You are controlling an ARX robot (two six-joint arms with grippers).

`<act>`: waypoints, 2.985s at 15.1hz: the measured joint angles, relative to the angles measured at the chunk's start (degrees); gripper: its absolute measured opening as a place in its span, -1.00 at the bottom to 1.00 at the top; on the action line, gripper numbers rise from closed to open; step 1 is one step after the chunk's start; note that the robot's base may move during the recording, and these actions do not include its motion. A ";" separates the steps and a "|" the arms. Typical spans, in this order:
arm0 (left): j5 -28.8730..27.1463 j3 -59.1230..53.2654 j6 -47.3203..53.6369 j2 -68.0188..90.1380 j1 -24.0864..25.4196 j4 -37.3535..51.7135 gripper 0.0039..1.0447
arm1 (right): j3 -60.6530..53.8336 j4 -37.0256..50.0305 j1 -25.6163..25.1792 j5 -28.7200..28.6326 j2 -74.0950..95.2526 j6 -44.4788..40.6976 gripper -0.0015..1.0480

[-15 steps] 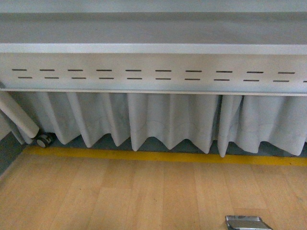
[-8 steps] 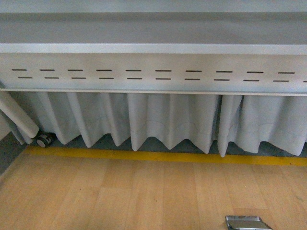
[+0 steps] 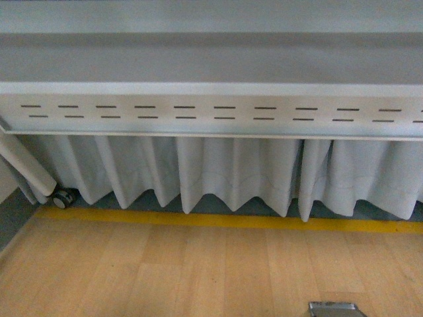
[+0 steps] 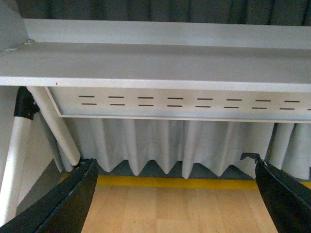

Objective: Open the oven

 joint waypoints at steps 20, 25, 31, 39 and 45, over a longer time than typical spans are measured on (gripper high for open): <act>-0.11 0.00 -0.02 0.00 0.00 0.22 0.88 | 0.00 0.24 0.00 0.04 -0.04 -0.02 0.87; -0.07 0.07 0.02 0.04 0.00 0.68 0.88 | 0.00 0.46 0.00 0.02 0.00 0.00 0.87; -0.11 0.02 0.00 0.00 0.00 0.22 0.88 | 0.00 0.20 0.00 0.04 0.02 0.00 0.87; -0.11 0.02 0.00 0.00 0.00 0.24 0.88 | 0.00 0.22 0.00 0.02 0.02 0.00 0.87; -0.11 0.02 0.00 0.00 0.00 0.24 0.88 | 0.00 0.22 0.00 0.04 0.02 0.00 0.87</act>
